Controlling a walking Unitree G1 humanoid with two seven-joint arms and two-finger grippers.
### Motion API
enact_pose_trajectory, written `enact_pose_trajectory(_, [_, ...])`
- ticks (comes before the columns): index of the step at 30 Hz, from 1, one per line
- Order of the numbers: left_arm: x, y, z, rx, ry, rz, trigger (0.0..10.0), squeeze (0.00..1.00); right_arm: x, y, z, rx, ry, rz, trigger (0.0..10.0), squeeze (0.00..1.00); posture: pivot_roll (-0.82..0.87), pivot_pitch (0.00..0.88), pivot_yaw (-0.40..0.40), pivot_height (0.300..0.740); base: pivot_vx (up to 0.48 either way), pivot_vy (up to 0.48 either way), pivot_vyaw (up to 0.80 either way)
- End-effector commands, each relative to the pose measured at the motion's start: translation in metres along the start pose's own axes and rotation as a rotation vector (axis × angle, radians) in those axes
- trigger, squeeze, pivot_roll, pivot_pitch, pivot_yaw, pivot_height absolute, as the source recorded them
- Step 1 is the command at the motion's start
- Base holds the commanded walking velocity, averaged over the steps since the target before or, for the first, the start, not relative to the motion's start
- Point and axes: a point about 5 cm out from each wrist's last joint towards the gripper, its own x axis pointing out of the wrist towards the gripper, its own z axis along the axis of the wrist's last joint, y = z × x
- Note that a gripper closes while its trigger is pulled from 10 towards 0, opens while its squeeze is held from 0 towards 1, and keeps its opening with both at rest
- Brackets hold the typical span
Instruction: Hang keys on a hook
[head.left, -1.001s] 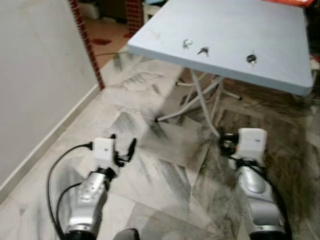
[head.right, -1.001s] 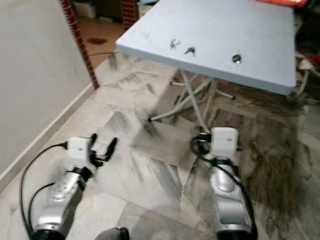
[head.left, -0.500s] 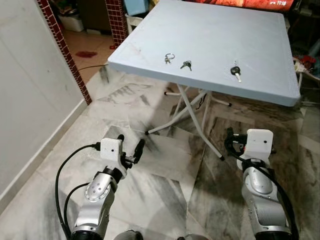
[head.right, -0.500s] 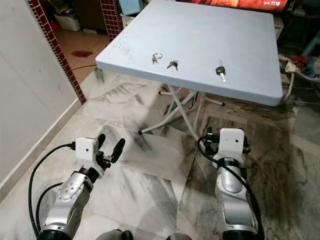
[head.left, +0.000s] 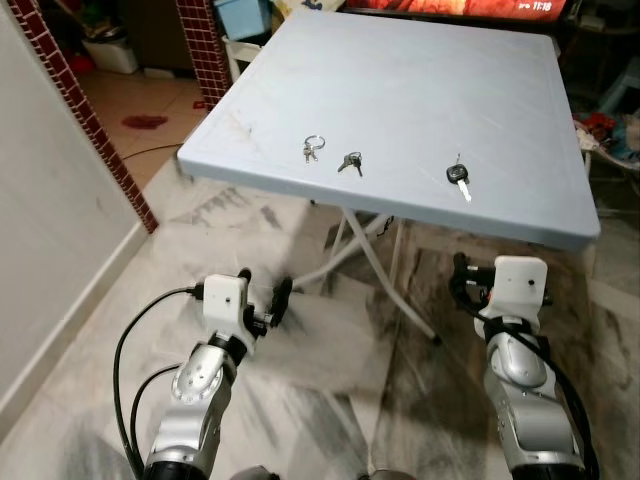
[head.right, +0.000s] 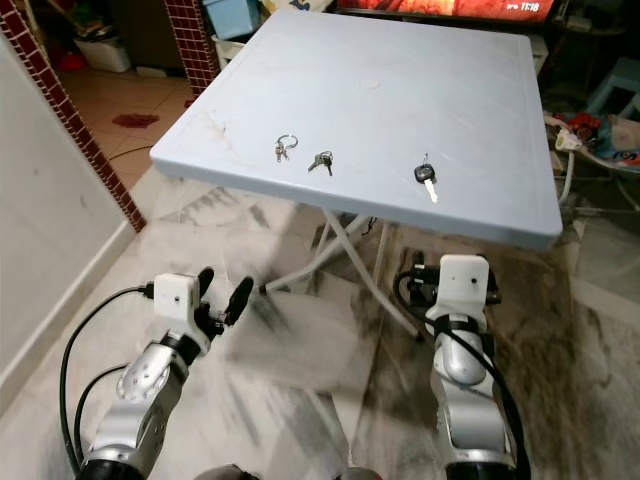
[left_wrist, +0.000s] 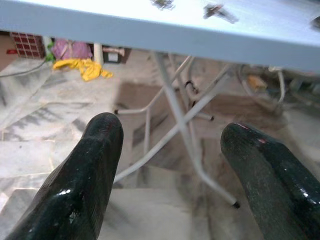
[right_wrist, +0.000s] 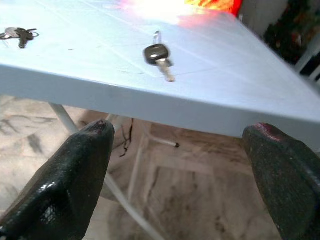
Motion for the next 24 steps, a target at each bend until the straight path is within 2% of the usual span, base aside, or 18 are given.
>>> enact_pose_trajectory(1, [0.000,0.000,0.001,-0.002,0.002,-0.005,10.0,0.00,-0.001,-0.002,0.003,-0.011,-0.010,-0.006,10.0,0.00,-0.08,0.170,0.026,0.740,0.454,0.000,-0.53])
enact_pose_trajectory(15, [-0.001,0.000,0.001,-0.002,0.004,-0.006,10.0,0.00,-0.002,0.002,0.011,-0.012,-0.042,0.006,10.0,0.00,-0.08,0.176,0.028,0.740,0.423,0.000,-0.11])
enact_pose_trajectory(18, [-0.002,0.002,0.005,0.007,-0.014,0.013,10.0,0.00,-0.002,0.008,0.022,-0.039,-0.087,0.040,10.0,0.00,-0.08,0.177,0.030,0.740,0.000,0.000,0.00])
enact_pose_trajectory(24, [-0.001,0.003,0.009,0.023,-0.019,0.005,10.0,0.00,-0.001,0.015,0.027,-0.018,-0.092,0.048,10.0,0.00,-0.07,0.180,0.041,0.740,0.000,0.000,0.00])
